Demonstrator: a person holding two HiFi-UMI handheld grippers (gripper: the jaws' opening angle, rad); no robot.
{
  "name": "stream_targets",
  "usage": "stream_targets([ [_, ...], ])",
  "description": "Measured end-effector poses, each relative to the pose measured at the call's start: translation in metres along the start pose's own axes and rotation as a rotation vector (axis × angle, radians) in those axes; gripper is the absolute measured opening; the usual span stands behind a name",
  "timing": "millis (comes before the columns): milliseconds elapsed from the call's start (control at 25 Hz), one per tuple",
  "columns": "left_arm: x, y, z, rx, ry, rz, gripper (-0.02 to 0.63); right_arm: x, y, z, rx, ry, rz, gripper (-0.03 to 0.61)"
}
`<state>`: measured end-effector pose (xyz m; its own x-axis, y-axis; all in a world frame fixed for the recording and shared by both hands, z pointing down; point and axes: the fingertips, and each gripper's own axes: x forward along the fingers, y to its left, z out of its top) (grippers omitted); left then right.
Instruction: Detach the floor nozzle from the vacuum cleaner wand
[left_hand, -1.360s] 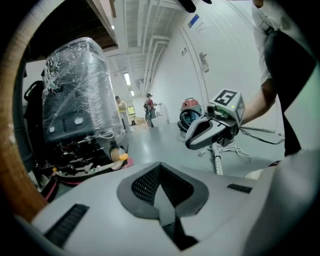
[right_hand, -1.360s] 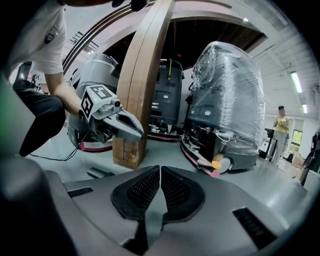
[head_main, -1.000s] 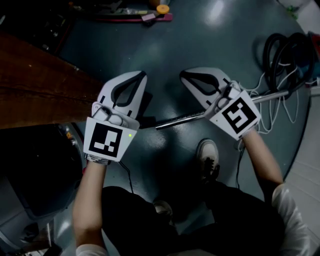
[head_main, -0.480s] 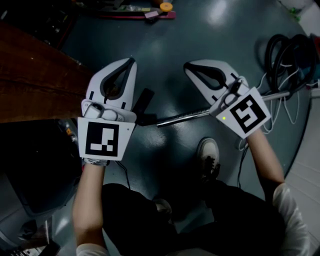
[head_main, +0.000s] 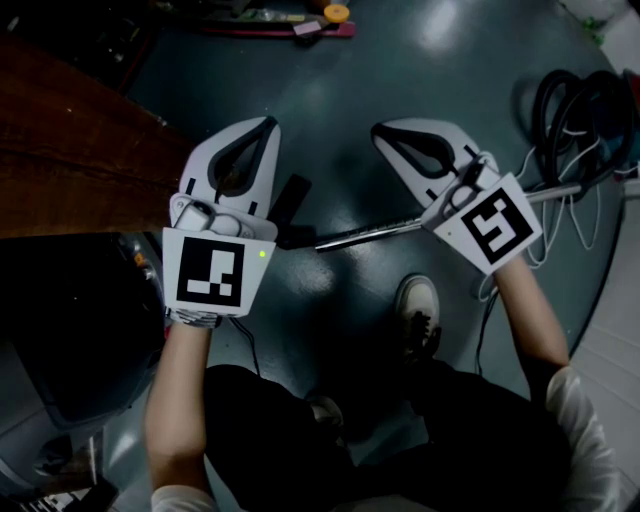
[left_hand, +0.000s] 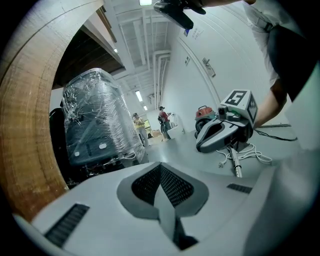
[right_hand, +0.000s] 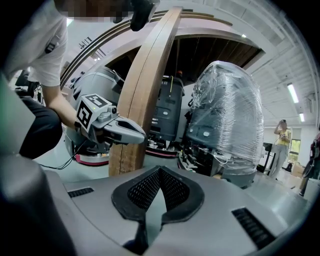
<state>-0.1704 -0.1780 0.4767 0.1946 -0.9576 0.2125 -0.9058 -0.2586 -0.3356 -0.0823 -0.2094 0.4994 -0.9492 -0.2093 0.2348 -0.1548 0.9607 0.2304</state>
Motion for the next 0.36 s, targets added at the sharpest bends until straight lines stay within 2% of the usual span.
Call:
stream_targets([
  [360,0.0036,-0.0036,-0.0052,0.013,0.02,-0.007,0.002,0.0018,0.0006,-0.0031,-0.006,0.002,0.008,0.028],
])
